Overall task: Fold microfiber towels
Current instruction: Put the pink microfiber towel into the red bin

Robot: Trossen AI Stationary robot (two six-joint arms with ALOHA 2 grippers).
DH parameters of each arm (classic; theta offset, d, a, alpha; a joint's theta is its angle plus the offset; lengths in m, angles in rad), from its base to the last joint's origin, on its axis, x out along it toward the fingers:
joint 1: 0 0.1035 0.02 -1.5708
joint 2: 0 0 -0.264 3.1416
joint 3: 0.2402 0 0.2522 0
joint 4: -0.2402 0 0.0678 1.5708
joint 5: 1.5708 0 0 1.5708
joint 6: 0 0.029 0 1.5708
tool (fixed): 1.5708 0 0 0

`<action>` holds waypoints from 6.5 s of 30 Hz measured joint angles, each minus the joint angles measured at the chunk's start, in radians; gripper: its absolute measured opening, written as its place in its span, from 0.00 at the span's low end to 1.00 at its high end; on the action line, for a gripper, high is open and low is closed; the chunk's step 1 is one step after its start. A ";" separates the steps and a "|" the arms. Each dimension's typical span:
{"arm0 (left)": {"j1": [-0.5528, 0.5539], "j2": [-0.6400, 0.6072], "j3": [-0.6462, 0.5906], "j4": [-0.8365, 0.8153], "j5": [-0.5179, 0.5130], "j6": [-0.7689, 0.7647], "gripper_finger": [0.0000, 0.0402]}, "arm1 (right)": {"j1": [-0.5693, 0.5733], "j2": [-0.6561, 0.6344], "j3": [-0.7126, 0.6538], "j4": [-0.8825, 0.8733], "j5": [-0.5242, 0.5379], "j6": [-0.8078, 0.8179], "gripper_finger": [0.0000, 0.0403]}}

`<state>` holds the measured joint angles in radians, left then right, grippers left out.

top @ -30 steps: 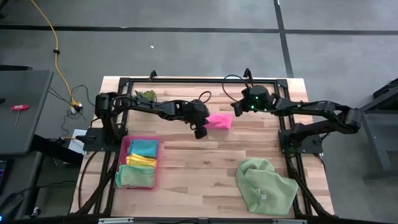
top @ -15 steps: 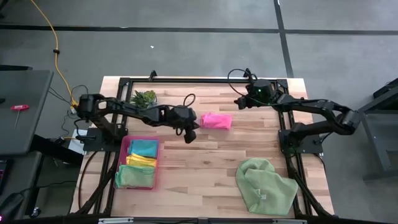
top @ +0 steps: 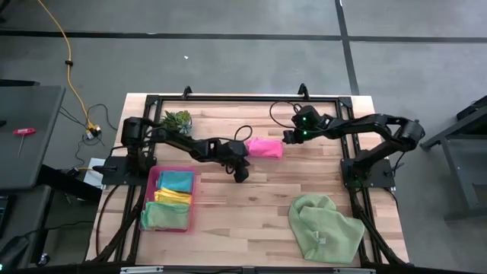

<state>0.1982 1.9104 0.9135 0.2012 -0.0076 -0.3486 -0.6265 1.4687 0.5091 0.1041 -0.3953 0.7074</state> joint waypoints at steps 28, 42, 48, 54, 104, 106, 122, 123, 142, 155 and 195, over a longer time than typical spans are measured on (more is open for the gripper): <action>0.004 0.010 0.001 0.000 -0.049 -0.104 0.00 | -0.001 0.005 0.000 0.043 0.158 0.263 0.00; -0.001 0.010 0.001 0.002 0.019 -0.123 0.00 | -0.001 0.196 0.005 0.312 0.150 0.468 0.00; 0.000 0.025 0.001 0.008 -0.034 -0.142 0.00 | 0.003 0.210 0.005 0.345 0.111 0.463 0.00; 0.006 0.039 0.004 0.018 -0.112 -0.182 0.00 | 0.040 0.210 0.004 0.337 0.095 0.463 0.00; 0.156 -0.787 -0.567 0.513 0.049 -0.251 0.00 | 0.197 -0.151 -0.002 0.184 0.193 0.113 0.00; 0.156 -0.813 -0.574 0.515 0.047 -0.251 0.00 | 0.197 -0.151 -0.002 0.197 0.192 0.090 0.00; 0.156 -0.819 -0.575 0.499 0.049 -0.255 0.00 | 0.251 -0.133 0.176 -0.105 0.164 -0.170 0.43; 0.156 -0.819 -0.575 0.499 0.049 -0.261 0.00 | 0.258 -0.124 0.213 -0.167 0.179 -0.194 0.46; 0.156 -0.819 -0.574 0.451 0.049 -0.280 0.00 | 0.273 0.107 0.438 -0.552 0.193 0.067 0.62; 0.156 -0.818 -0.574 0.421 0.094 -0.277 0.00 | 0.316 0.233 0.438 -0.426 0.109 0.175 0.62; 0.163 -0.818 -0.574 0.393 0.091 -0.304 0.00 | 0.346 0.397 0.438 -0.204 0.134 0.224 0.22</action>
<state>0.3607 1.0920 0.3393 0.5938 0.0837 -0.6521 -0.2802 1.8656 0.9466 -0.0997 -0.2614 0.9318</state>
